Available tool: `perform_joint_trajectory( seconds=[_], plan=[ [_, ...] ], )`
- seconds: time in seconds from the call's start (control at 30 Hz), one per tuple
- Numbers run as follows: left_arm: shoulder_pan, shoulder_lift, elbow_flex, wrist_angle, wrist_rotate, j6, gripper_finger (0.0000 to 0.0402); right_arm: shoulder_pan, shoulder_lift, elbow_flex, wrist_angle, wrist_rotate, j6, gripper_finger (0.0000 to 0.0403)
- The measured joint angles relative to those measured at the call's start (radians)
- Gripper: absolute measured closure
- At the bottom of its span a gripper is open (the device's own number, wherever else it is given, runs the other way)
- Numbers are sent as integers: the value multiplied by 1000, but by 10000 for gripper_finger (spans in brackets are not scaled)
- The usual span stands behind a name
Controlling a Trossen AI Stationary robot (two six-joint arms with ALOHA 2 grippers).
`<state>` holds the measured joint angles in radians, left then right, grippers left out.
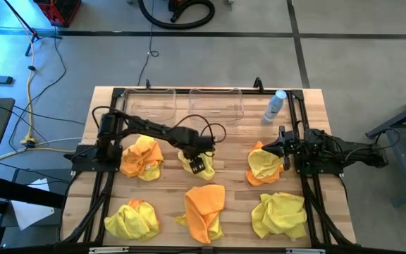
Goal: Sort microfiber towel by color & place in baskets
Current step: Put the yellow microfiber towel into the left transparent bin
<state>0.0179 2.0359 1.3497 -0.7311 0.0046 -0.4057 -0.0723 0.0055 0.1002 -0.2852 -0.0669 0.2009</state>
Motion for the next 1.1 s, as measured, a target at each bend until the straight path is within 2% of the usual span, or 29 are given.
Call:
perform_joint_trajectory(
  seconds=[0.13,0.23,0.33,0.4,0.5,0.73,0.8,0.97,1.1],
  plan=[
    [-24,31,4,-9,-40,-13,214,0,0,0,0,0,0,402],
    [-39,27,2,1,-63,-12,276,0,0,0,0,0,0,402],
    [-41,-7,-4,4,-58,2,360,0,0,0,0,0,0,402],
    [-40,-47,-11,-18,-57,28,387,0,0,0,0,0,0,402],
    [-29,-149,-11,-55,-58,51,387,0,0,0,0,0,0,402],
    [2,-489,-9,-133,-94,75,398,0,1,0,0,0,0,402],
    [15,-590,-6,-173,-142,76,399,0,1,0,0,0,0,402],
    [92,-794,-7,-334,-376,76,400,0,1,0,0,0,0,402],
    [236,-878,-7,-418,-405,115,401,0,1,0,0,0,0,402]
  ],
)
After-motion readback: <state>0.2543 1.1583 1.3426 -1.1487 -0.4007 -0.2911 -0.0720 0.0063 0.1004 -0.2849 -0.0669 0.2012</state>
